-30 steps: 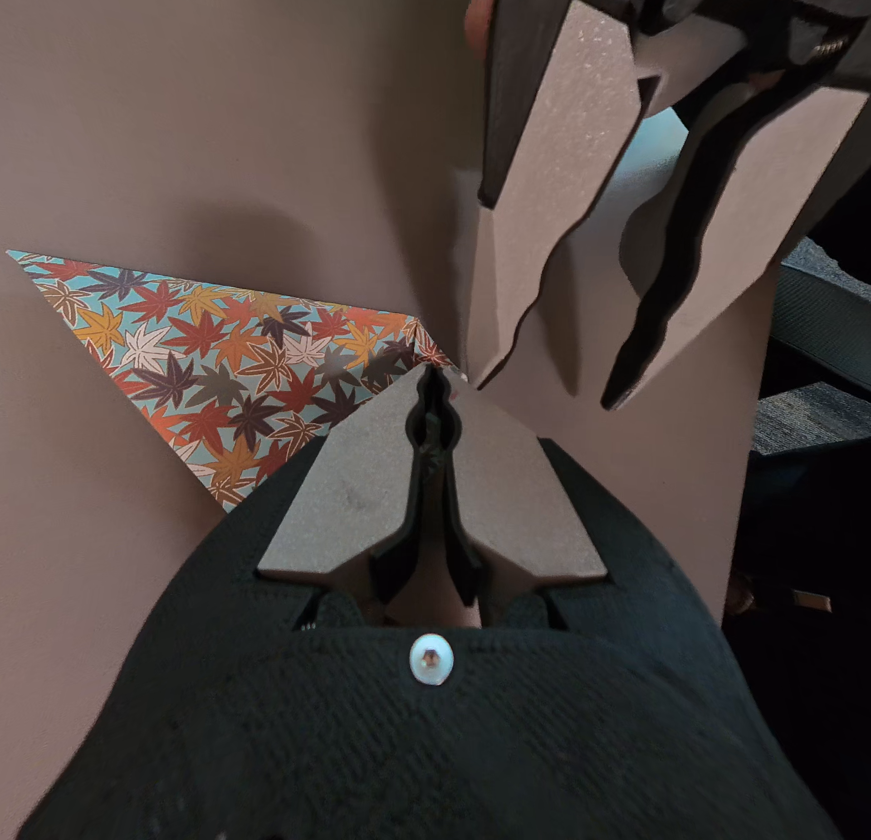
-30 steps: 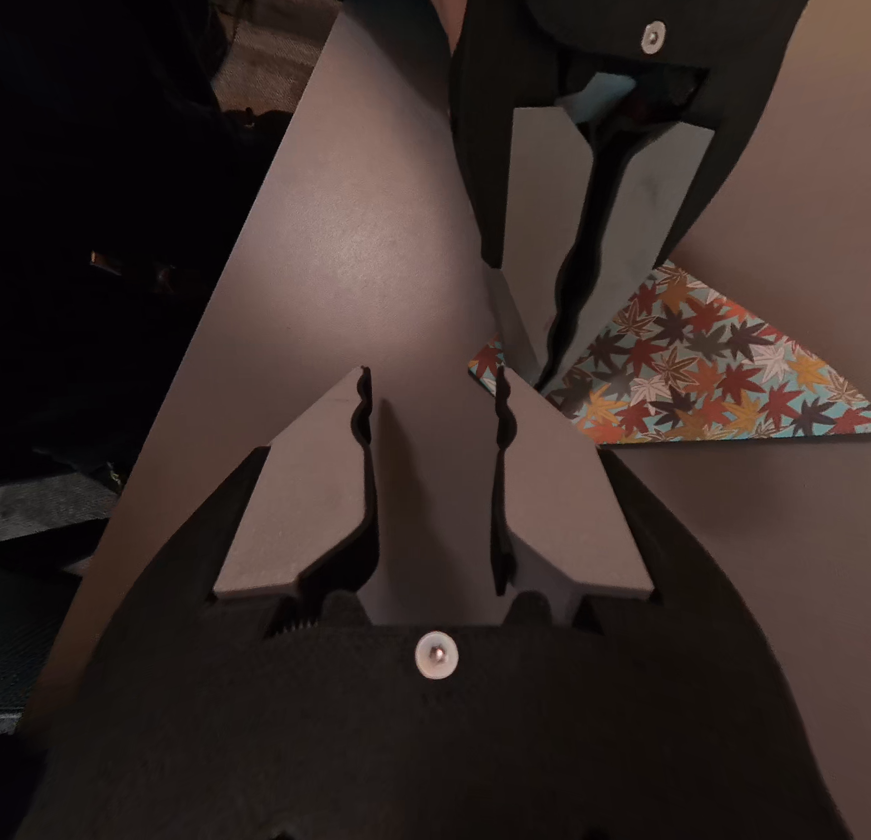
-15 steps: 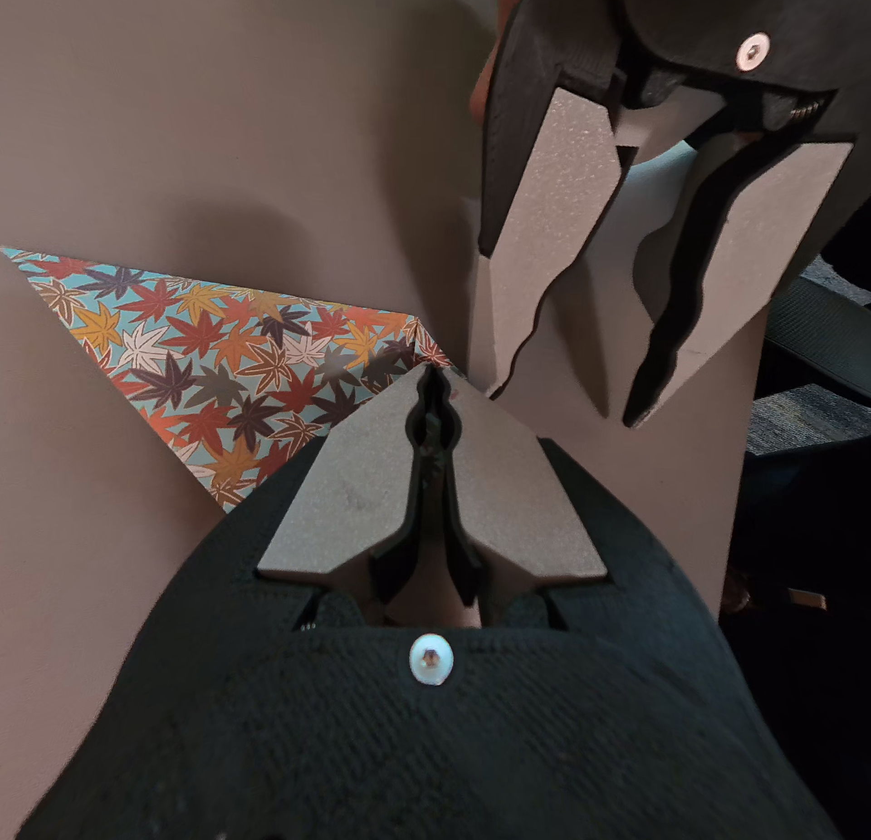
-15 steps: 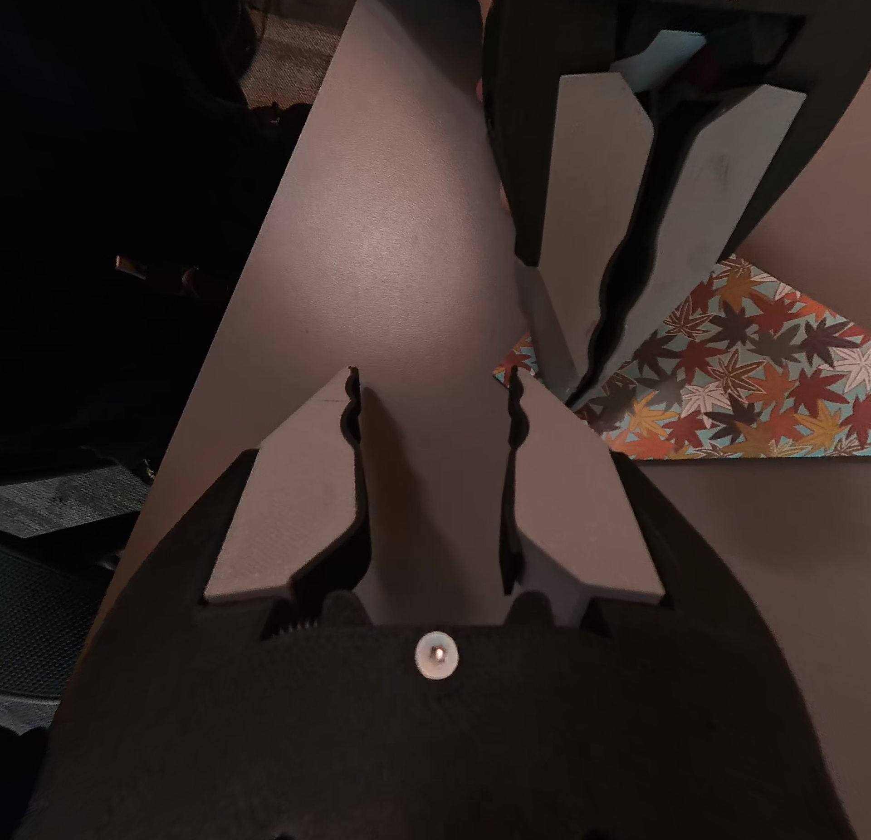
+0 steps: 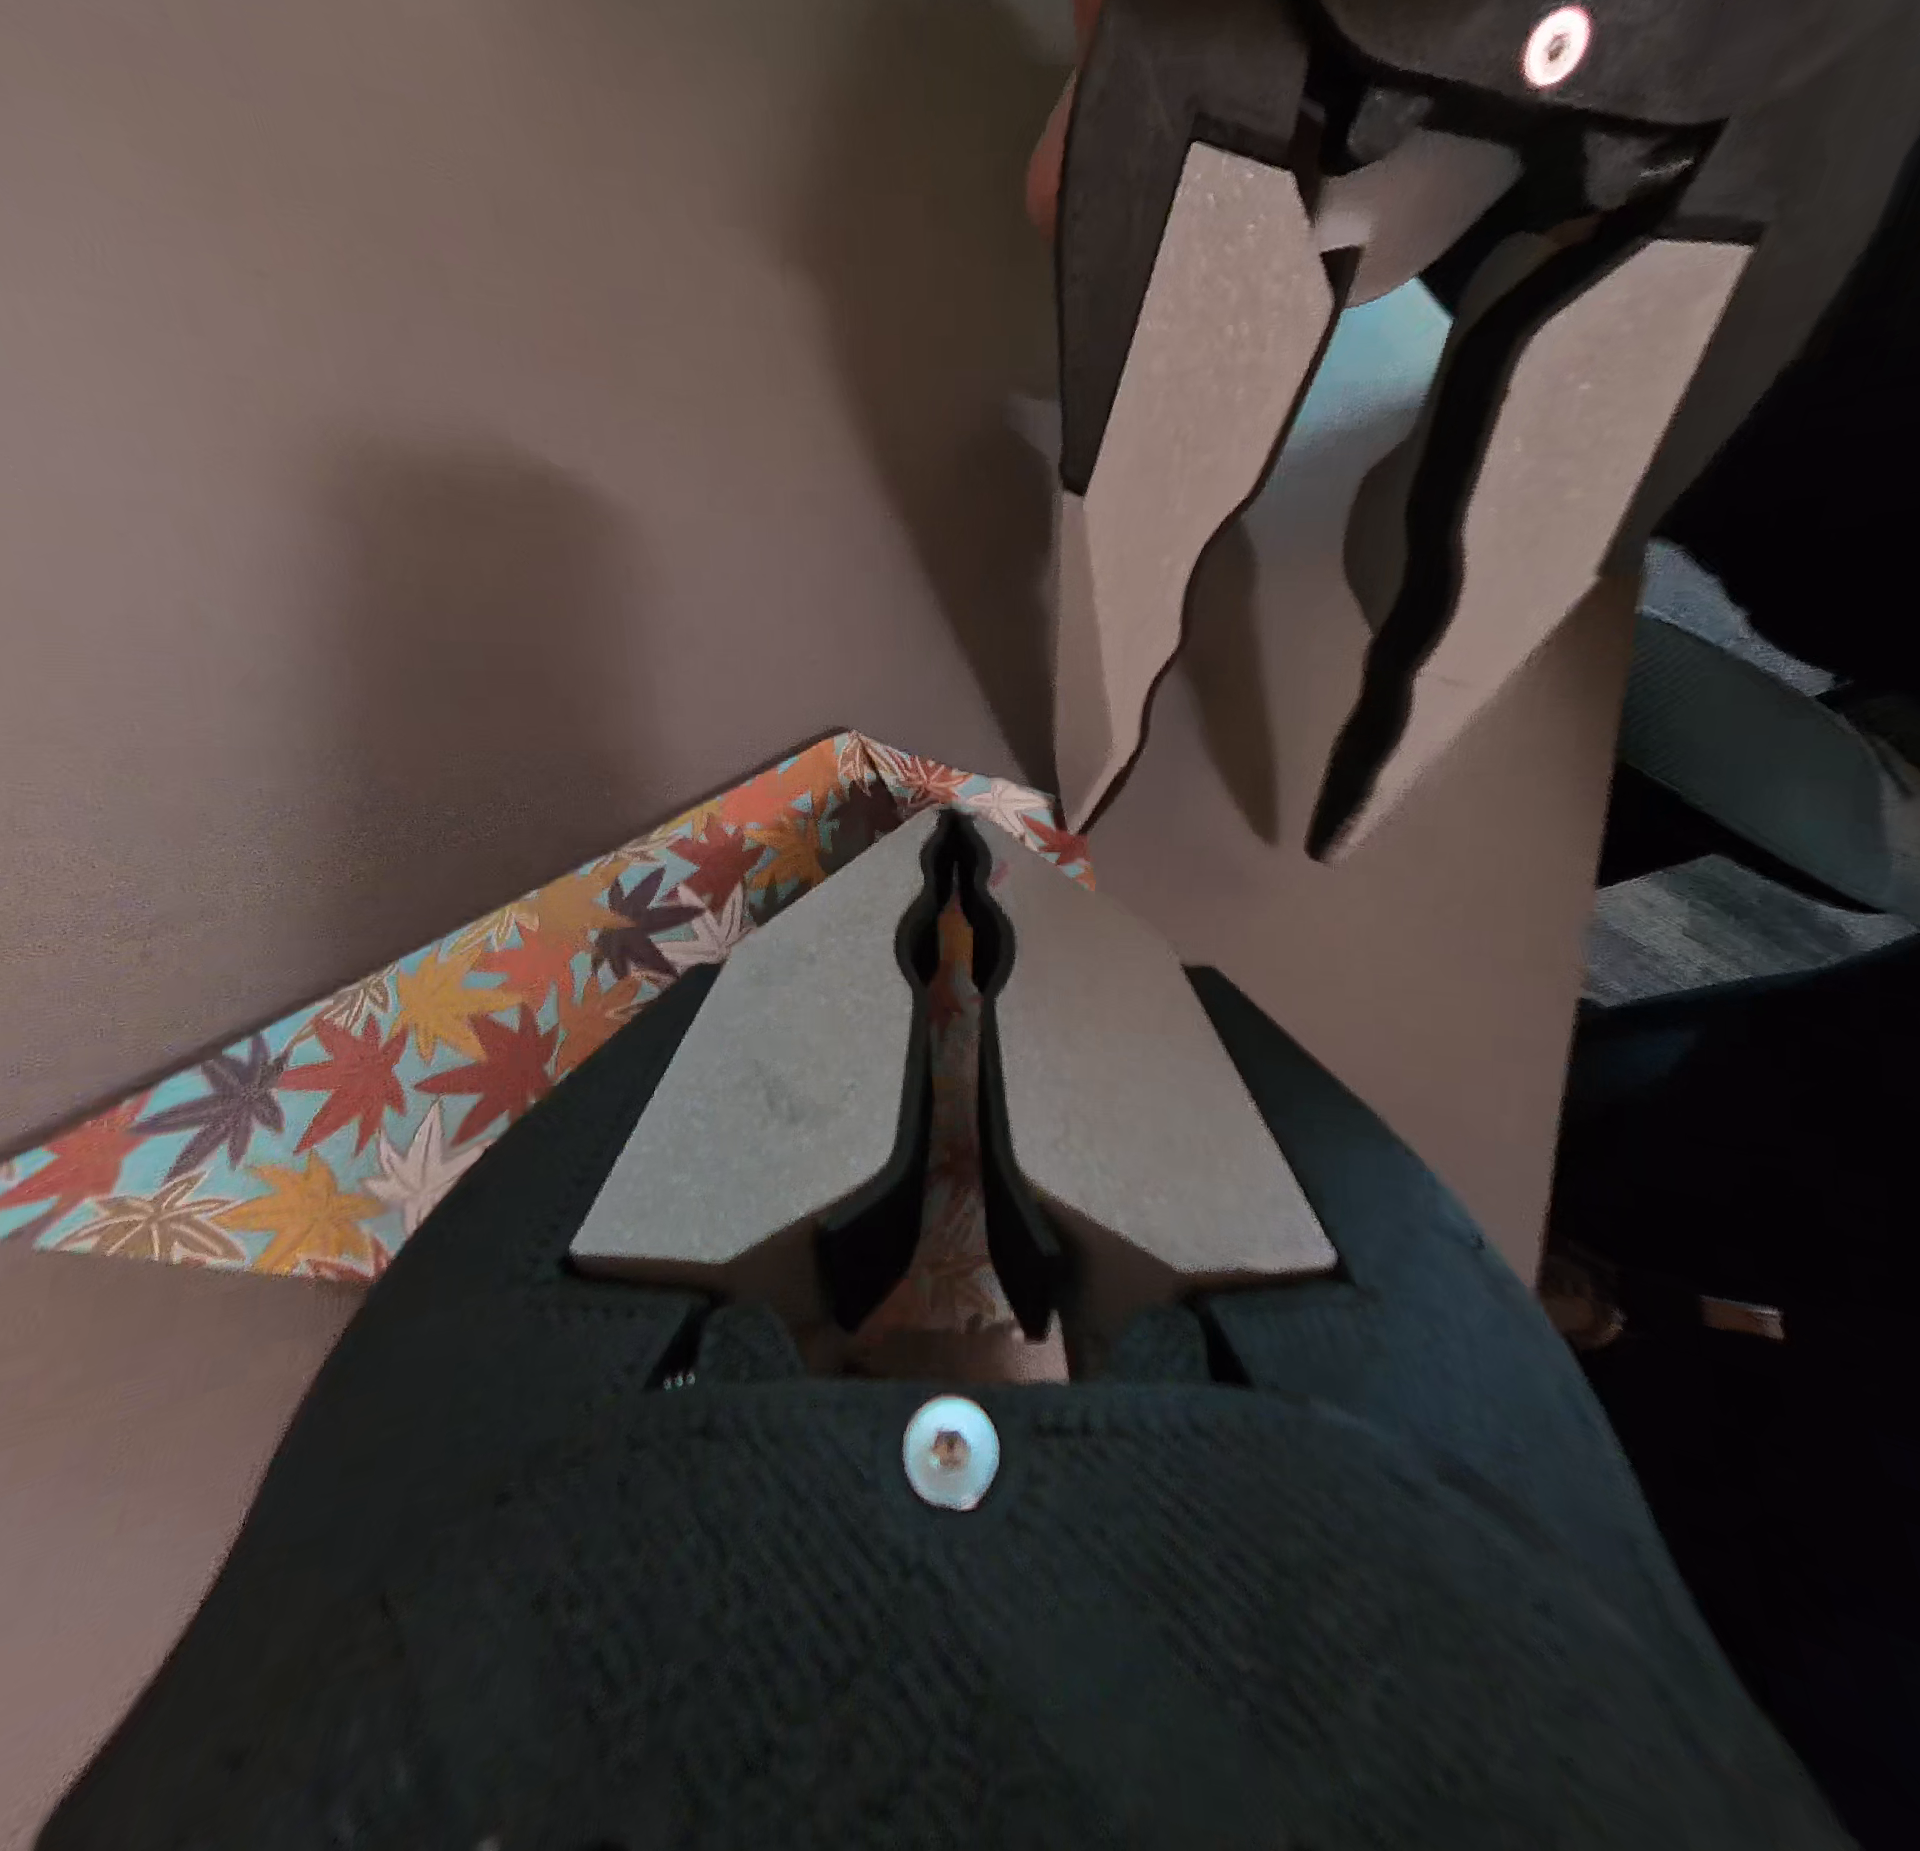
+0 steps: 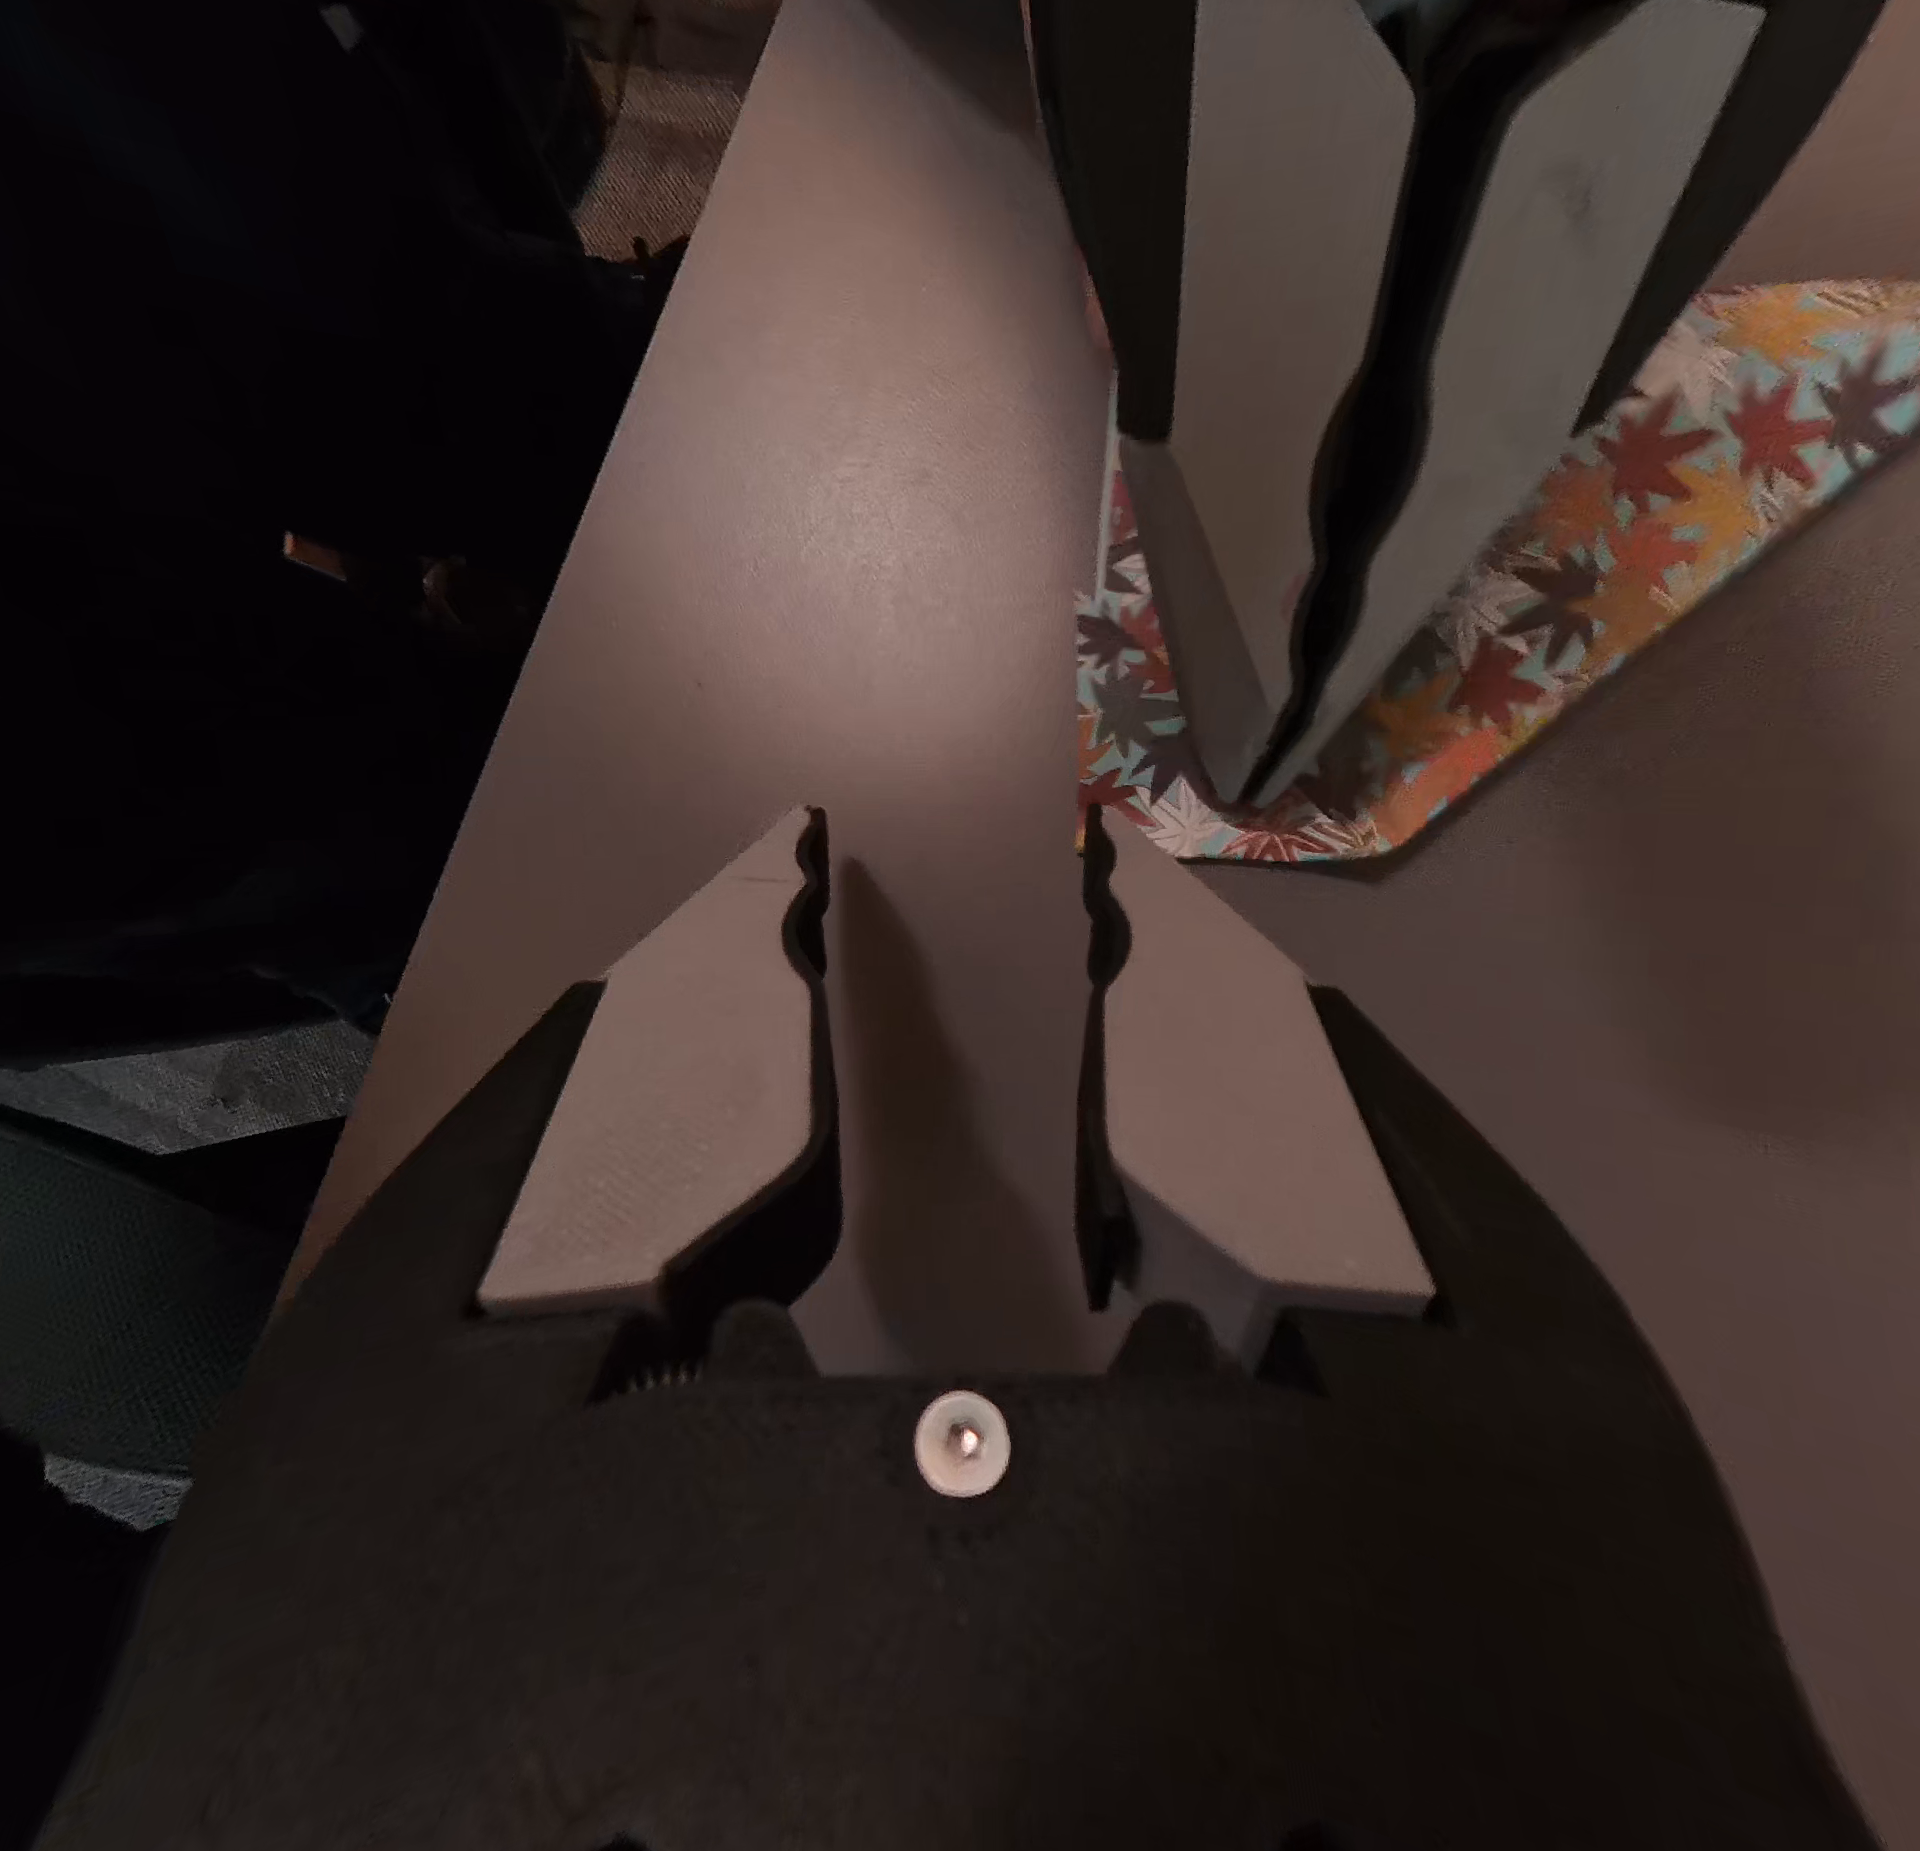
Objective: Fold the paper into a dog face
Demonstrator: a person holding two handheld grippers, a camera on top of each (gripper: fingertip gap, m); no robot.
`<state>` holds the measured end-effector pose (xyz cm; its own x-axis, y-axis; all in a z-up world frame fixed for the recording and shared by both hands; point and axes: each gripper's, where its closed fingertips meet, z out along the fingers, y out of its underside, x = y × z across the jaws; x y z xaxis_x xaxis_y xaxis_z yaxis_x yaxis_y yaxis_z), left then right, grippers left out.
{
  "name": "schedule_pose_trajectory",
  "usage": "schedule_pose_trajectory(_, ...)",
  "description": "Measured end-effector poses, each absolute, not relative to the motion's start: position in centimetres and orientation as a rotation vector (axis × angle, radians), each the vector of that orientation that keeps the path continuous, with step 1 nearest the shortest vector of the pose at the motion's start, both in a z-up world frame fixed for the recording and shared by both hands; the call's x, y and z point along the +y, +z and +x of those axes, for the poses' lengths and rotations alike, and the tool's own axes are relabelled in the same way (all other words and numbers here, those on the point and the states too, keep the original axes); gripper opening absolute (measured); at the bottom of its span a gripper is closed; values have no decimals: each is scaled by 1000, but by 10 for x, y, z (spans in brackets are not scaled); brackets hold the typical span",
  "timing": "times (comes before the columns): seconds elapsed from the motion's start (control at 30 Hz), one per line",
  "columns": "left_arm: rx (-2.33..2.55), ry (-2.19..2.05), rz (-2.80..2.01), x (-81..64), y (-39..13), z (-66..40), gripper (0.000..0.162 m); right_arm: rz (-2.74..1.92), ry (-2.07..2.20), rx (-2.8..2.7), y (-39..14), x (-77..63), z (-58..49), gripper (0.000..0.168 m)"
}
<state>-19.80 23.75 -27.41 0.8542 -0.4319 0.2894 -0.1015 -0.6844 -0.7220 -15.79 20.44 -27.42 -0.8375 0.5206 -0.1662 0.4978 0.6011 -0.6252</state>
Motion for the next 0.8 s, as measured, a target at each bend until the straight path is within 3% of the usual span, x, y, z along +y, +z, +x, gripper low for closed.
schedule_pose_trajectory(0.03, 361, -614, -2277, 236, -272, -198, 0, -893, 1059, -2782, -274, 207, -157, 43)
schedule_pose_trajectory(0.37, 353, -682, -2300, 230, -275, -194, 0, -981, 971, -2766, -276, 231, -154, 27)
schedule_pose_trajectory(0.57, 349, -672, -2309, 231, -276, -195, 0, -1033, 957, -2770, -276, 241, -150, 27)
schedule_pose_trajectory(0.63, 338, -660, -2304, 232, -275, -196, 0, -1033, 977, -2788, -274, 240, -147, 33)
schedule_pose_trajectory(0.8, 235, -632, -2078, 244, -234, -216, 0, -1031, 1087, -2701, -258, 251, -152, 25)
